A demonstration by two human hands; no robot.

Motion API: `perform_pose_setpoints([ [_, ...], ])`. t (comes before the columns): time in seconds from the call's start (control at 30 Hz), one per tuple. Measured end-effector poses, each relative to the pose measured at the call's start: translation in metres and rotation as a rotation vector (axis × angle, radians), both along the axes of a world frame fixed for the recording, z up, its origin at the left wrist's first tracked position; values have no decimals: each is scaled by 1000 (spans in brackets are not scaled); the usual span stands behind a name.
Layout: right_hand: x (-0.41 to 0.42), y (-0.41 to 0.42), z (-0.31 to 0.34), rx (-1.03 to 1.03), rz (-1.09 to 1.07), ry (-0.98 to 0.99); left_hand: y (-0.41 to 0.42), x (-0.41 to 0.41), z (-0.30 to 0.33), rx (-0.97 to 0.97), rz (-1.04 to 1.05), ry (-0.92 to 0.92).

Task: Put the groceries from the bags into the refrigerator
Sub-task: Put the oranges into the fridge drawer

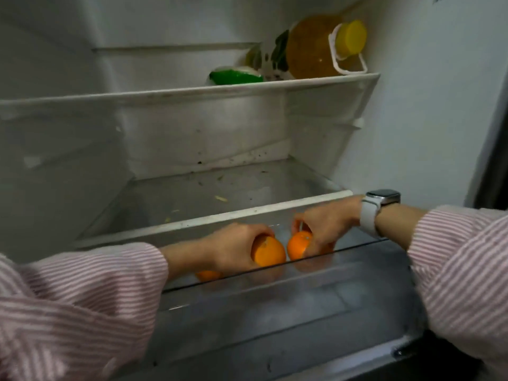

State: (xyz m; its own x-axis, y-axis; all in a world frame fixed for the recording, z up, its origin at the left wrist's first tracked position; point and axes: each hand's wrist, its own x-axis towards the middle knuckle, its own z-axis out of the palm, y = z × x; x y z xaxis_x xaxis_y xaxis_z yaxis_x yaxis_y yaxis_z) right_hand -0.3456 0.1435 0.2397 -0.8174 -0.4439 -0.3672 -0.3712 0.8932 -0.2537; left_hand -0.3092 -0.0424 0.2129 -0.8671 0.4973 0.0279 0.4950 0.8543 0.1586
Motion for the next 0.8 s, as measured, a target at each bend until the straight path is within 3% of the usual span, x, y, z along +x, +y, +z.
perform_pose_setpoints([
  [0.2, -22, 15, -20, 151, 50, 5, 18, -20, -24, -10, -39, 126],
  [0.37, -39, 23, -28, 235, 46, 14, 33, -46, -51, -76, 58, 189],
  [0.57, -50, 23, -37, 273, 17, -37, 41, -59, -78, -58, 140, 159],
  [0.8, -49, 23, -38, 347, 9, -88, 44, -58, -80, -67, 94, 103],
])
